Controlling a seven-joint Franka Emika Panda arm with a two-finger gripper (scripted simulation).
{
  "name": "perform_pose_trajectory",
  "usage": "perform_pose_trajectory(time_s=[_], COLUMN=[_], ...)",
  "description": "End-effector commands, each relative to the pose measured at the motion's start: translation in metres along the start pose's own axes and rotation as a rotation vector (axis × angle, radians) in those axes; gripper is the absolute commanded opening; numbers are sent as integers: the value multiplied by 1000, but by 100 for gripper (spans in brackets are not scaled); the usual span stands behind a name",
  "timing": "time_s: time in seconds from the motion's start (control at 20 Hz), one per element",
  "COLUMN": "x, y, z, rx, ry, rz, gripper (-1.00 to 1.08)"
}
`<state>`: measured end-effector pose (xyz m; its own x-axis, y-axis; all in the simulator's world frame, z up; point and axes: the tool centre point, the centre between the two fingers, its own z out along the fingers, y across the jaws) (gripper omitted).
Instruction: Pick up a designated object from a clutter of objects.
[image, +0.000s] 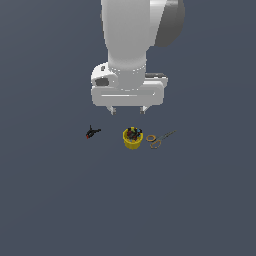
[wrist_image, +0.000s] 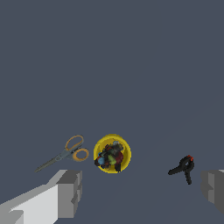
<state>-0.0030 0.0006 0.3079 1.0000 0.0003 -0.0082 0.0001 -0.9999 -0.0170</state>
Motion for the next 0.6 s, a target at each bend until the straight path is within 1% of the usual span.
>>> perform_pose_trajectory(time_s=[0.0,0.3,0.55], x=[0,1,2], y=[-3,-13,-26], z=[4,18,35], rx=[-2,-7,-13], ry=[0,0,1], rz=[18,85,165], gripper=[100,100,100])
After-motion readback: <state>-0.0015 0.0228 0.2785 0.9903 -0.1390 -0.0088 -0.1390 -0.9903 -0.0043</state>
